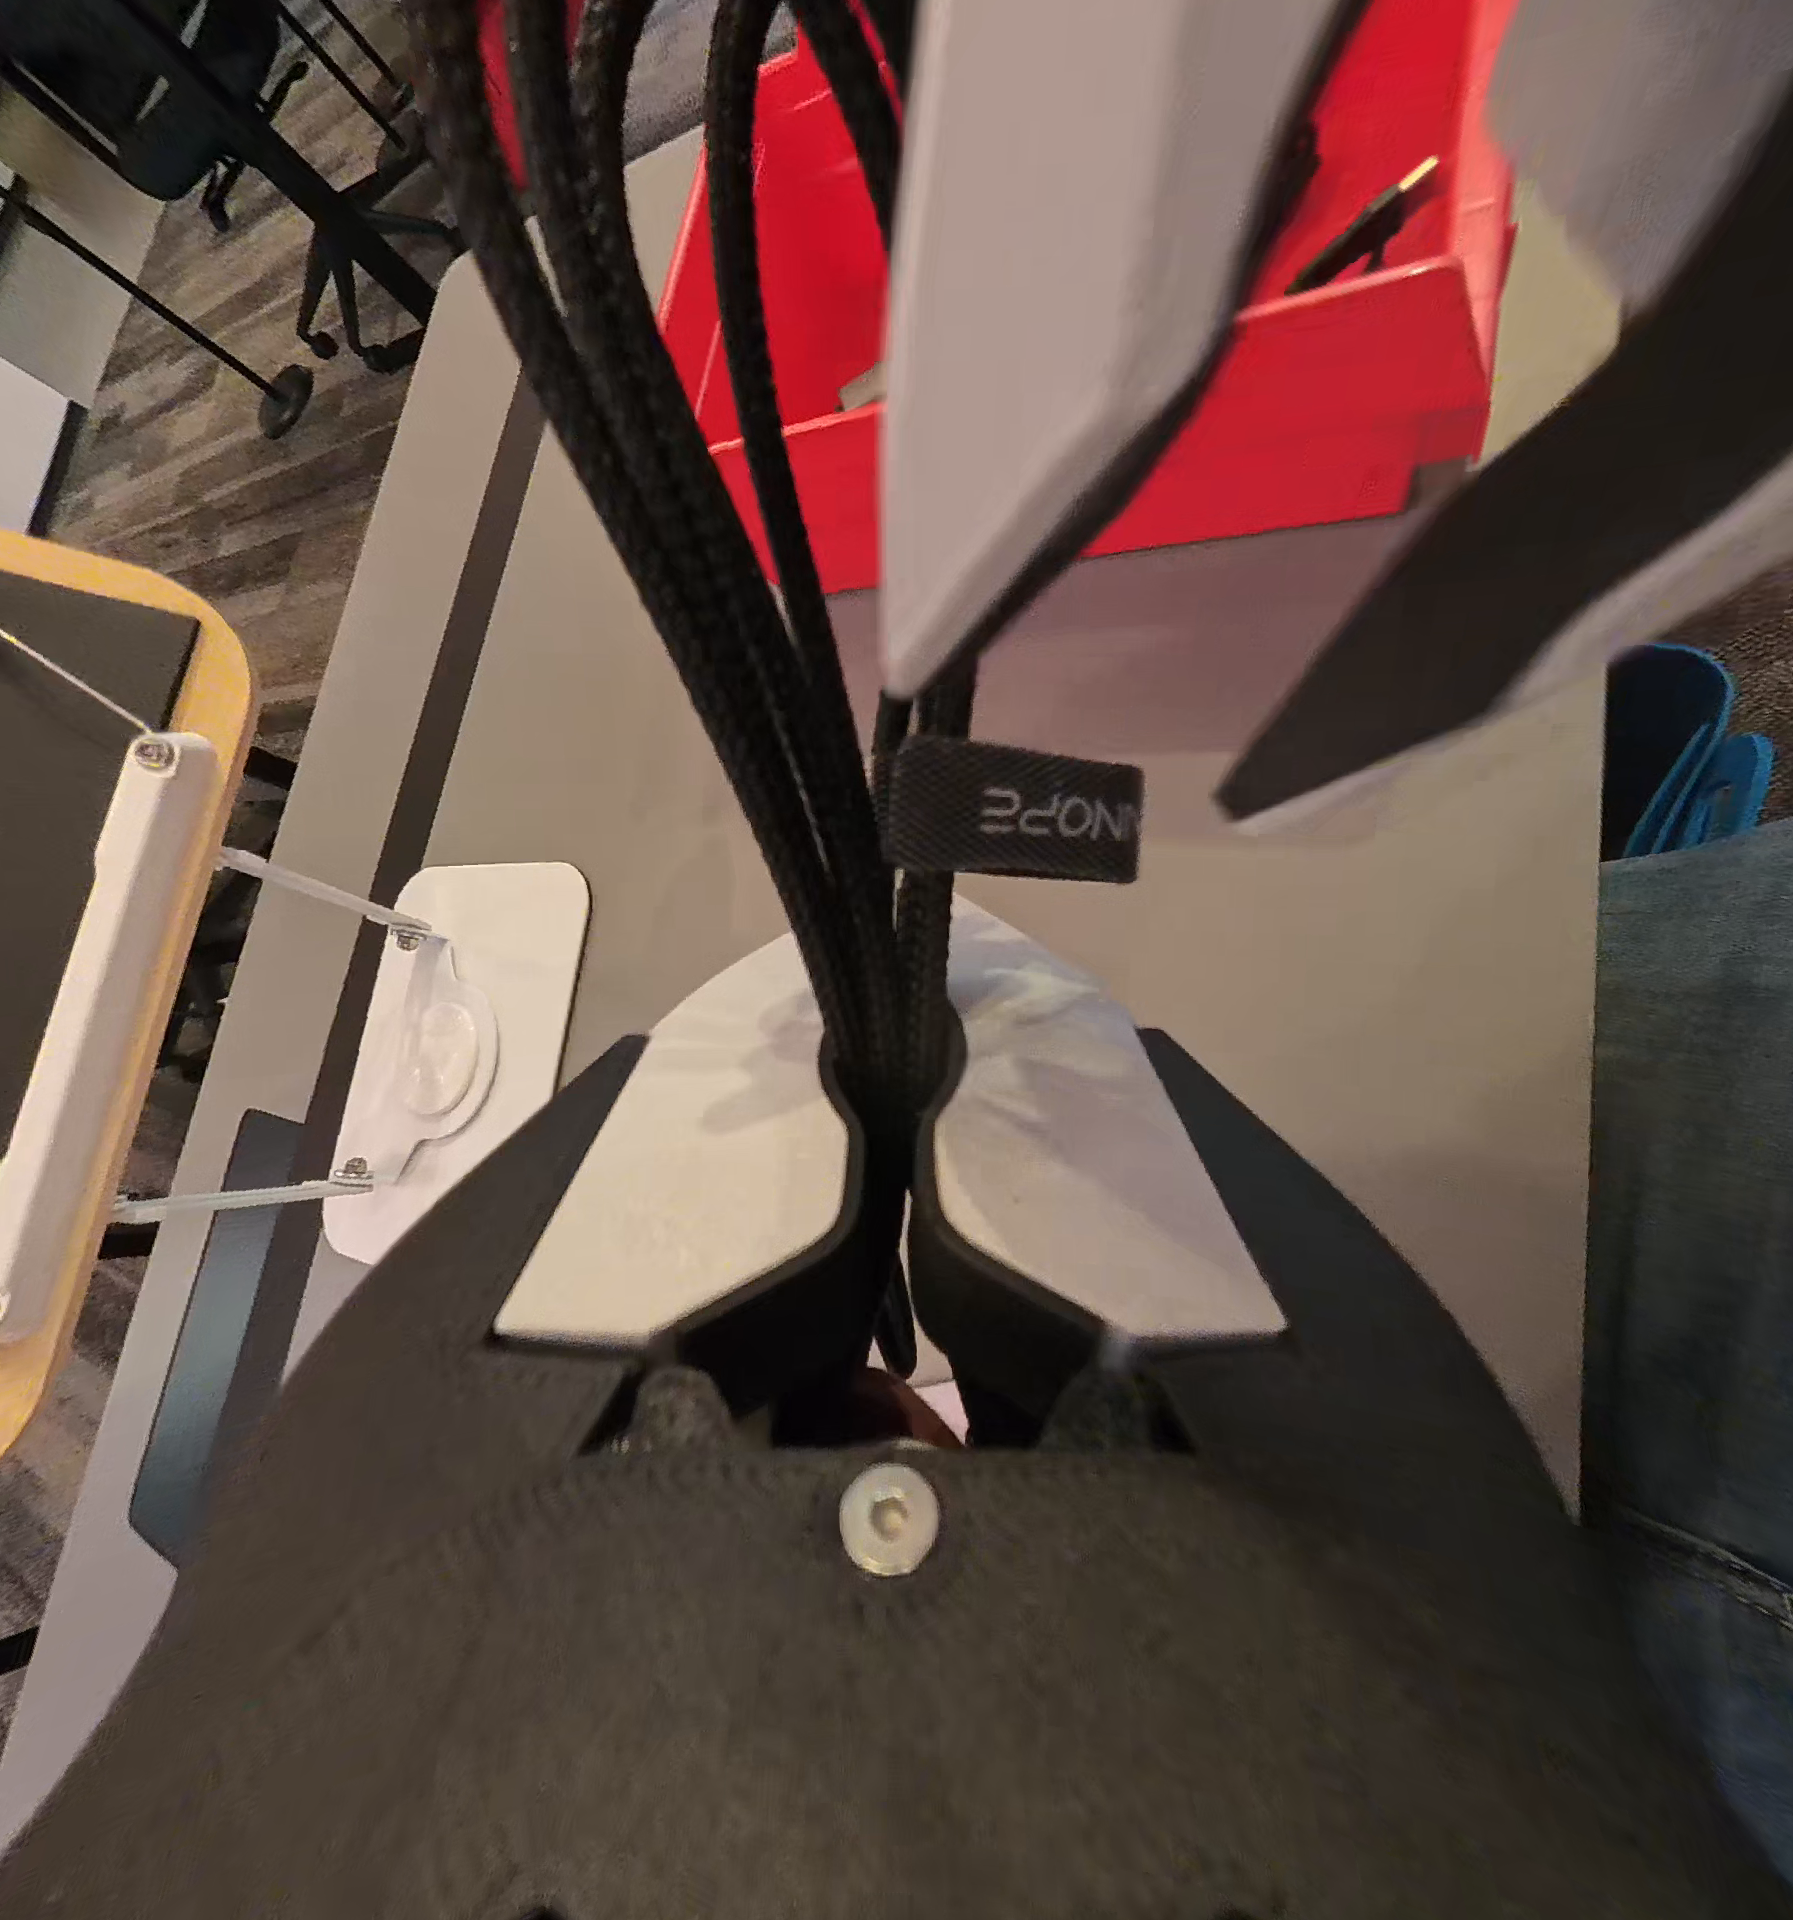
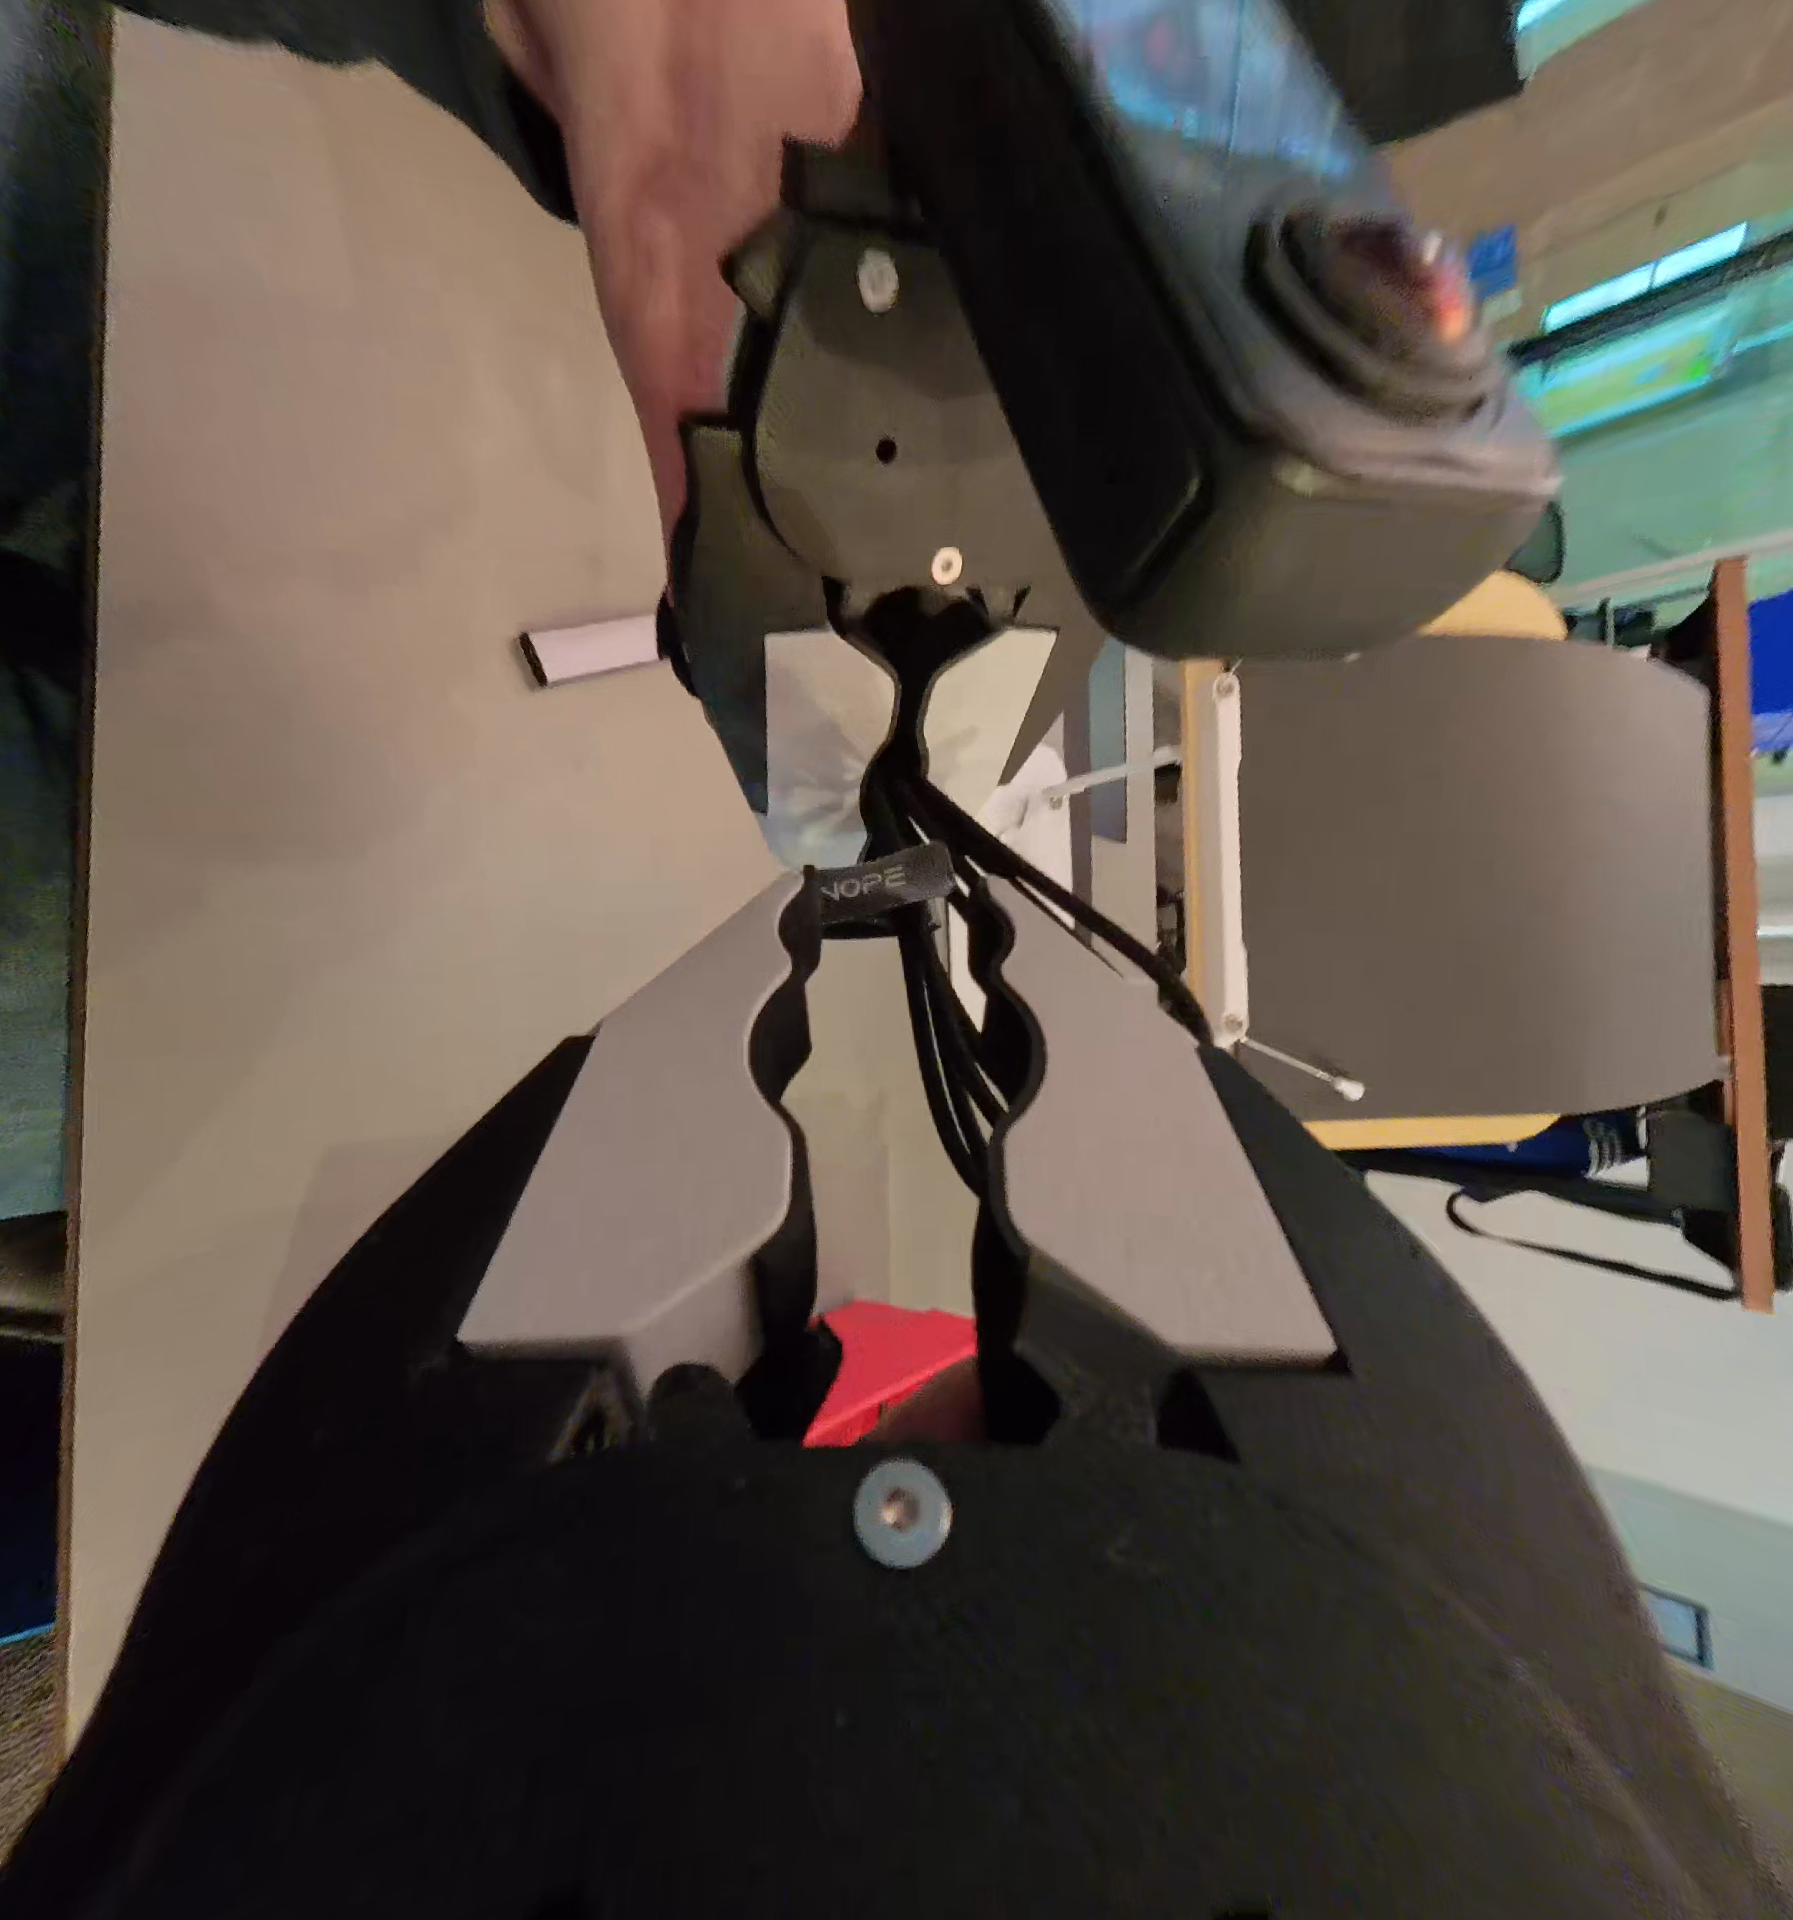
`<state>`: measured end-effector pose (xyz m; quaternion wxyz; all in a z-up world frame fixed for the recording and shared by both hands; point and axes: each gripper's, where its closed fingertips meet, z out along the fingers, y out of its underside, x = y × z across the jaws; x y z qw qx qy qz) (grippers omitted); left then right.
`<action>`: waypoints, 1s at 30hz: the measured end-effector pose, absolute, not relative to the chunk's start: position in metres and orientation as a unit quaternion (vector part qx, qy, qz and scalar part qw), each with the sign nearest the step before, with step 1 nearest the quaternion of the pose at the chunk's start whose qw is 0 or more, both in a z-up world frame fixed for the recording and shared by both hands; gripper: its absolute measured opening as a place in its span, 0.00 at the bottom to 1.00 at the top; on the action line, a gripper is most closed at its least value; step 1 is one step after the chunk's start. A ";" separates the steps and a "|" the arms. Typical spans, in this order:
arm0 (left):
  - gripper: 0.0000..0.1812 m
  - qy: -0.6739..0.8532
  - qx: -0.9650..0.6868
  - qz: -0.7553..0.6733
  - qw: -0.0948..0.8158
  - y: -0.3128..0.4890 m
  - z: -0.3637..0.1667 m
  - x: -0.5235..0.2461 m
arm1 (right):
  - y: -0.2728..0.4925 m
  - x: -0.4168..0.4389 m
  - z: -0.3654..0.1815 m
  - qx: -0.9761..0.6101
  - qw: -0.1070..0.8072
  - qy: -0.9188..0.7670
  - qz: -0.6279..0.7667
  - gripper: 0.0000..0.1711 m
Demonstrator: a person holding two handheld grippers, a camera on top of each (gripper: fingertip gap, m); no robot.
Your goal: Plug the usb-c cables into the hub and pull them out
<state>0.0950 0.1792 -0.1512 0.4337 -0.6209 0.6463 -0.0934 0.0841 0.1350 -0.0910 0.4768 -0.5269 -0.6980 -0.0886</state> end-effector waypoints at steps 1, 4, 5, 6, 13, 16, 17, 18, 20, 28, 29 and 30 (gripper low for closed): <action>0.00 0.647 -0.619 -0.091 0.435 0.179 -0.150 0.096 | 0.139 0.086 -0.094 -0.538 0.472 -0.693 -0.090 0.14; 0.00 0.644 -0.623 -0.070 0.438 0.182 -0.152 0.095 | 0.148 0.088 -0.097 -0.564 0.471 -0.673 -0.086 0.12; 0.00 0.644 -0.624 -0.068 0.438 0.182 -0.152 0.096 | 0.149 0.087 -0.098 -0.567 0.473 -0.669 -0.083 0.12; 0.00 0.641 -0.626 -0.066 0.438 0.183 -0.152 0.095 | 0.150 0.087 -0.101 -0.570 0.472 -0.667 -0.082 0.11; 0.00 0.646 -0.628 -0.043 0.432 0.187 -0.156 0.094 | 0.154 0.086 -0.103 -0.577 0.475 -0.662 -0.056 0.00; 0.00 0.652 -0.627 -0.039 0.426 0.187 -0.157 0.094 | 0.146 0.084 -0.100 -0.568 0.471 -0.673 -0.032 0.00; 0.00 0.656 -0.626 -0.036 0.420 0.186 -0.160 0.094 | 0.141 0.081 -0.096 -0.568 0.473 -0.674 -0.010 0.00; 0.00 0.662 -0.624 -0.036 0.414 0.185 -0.162 0.094 | 0.138 0.079 -0.090 -0.567 0.476 -0.672 0.010 0.00; 0.00 0.673 -0.616 -0.030 0.407 0.182 -0.166 0.096 | 0.137 0.078 -0.079 -0.568 0.481 -0.668 0.027 0.00; 0.00 0.713 -0.556 0.007 0.427 0.172 -0.163 0.101 | 0.148 0.079 -0.076 -0.590 0.435 -0.673 0.097 0.00; 0.00 0.717 -0.543 0.021 0.437 0.172 -0.159 0.101 | 0.149 0.079 -0.076 -0.595 0.427 -0.673 0.107 0.00; 0.00 0.718 -0.535 0.035 0.443 0.172 -0.156 0.102 | 0.149 0.079 -0.075 -0.599 0.420 -0.672 0.119 0.00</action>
